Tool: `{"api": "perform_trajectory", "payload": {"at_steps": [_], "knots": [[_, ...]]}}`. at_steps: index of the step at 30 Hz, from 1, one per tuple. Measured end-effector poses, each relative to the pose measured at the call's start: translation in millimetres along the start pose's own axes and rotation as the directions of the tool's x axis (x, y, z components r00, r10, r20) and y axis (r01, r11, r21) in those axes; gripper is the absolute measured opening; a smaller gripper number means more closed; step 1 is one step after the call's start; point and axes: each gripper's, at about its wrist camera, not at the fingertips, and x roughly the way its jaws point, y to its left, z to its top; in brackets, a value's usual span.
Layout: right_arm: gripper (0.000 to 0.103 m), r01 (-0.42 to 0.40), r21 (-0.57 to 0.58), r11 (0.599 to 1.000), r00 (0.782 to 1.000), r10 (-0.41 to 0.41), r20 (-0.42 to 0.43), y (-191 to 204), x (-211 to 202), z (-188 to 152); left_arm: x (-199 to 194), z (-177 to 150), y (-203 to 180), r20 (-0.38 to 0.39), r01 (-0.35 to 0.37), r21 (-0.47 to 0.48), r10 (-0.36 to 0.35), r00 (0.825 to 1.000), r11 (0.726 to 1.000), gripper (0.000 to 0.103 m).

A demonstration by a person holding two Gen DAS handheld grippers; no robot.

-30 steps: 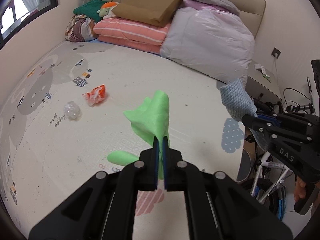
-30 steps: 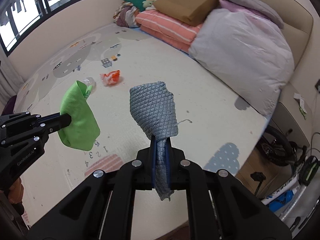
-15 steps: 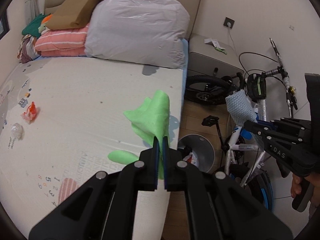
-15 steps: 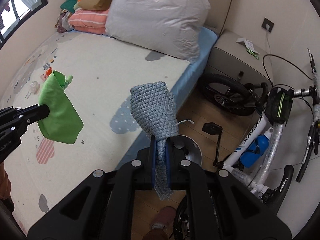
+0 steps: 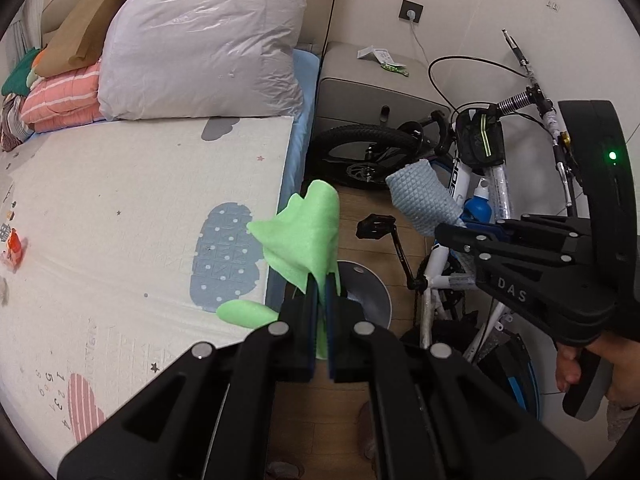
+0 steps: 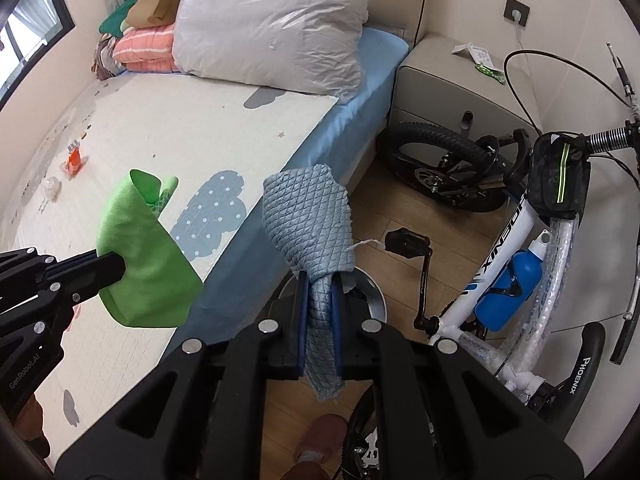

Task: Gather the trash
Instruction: 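Carry both items to the grey bin and open both tools over it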

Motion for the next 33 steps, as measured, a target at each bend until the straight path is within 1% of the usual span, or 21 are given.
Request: {"api": "perform_trajectory", "payload": {"at_steps": [4, 6, 7, 8, 13, 23, 26, 28, 29, 33], "knots": [[0.020, -0.018, 0.011, 1.000, 1.000, 0.019, -0.005, -7.3, 5.6, 2.6, 7.0, 4.4, -6.4, 0.000, -0.001, 0.006, 0.001, 1.000, 1.000, 0.004], [0.037, -0.023, 0.019, 1.000, 1.000, 0.023, -0.004, -9.9, 7.8, 3.1, 10.4, 6.0, -8.2, -0.003, 0.001, 0.010, -0.001, 1.000, 1.000, 0.004], [0.041, -0.020, 0.020, 1.000, 1.000, 0.020, 0.000, -10.8, 8.0, 3.2, 11.9, 6.3, -9.5, -0.005, 0.002, 0.012, -0.002, 1.000, 1.000, 0.004], [0.043, -0.015, 0.019, 1.000, 1.000, 0.015, 0.004, -10.4, 7.5, 3.3, 13.5, 6.4, -10.5, -0.008, 0.003, 0.016, -0.003, 1.000, 1.000, 0.004], [0.043, 0.002, 0.029, 1.000, 1.000, -0.002, -0.007, -20.3, 6.4, 1.4, 20.9, 5.5, -16.9, -0.023, 0.013, 0.033, -0.012, 1.000, 0.999, 0.004], [0.043, 0.069, 0.088, 0.994, 0.997, -0.066, -0.040, -63.9, -6.0, -19.9, 38.2, 13.4, -44.2, -0.038, 0.057, 0.067, -0.055, 0.998, 0.996, 0.004], [0.043, 0.083, 0.107, 0.991, 0.996, -0.078, -0.046, -73.8, -9.8, -25.3, 45.7, 15.6, -53.4, -0.047, 0.061, 0.086, -0.057, 0.997, 0.994, 0.004], [0.043, 0.088, 0.113, 0.990, 0.995, -0.082, -0.051, -78.7, -11.2, -27.4, 51.8, 16.7, -59.5, -0.053, 0.054, 0.101, -0.049, 0.997, 0.993, 0.005], [0.043, 0.089, 0.115, 0.989, 0.995, -0.083, -0.052, -80.3, -11.6, -28.1, 54.5, 16.9, -62.0, -0.059, 0.057, 0.112, -0.050, 0.997, 0.992, 0.008], [0.043, 0.093, 0.116, 0.989, 0.995, -0.087, -0.054, -84.3, -12.0, -30.4, 67.7, 16.3, -69.3, -0.089, 0.065, 0.132, -0.054, 0.995, 0.989, 0.009]]}}
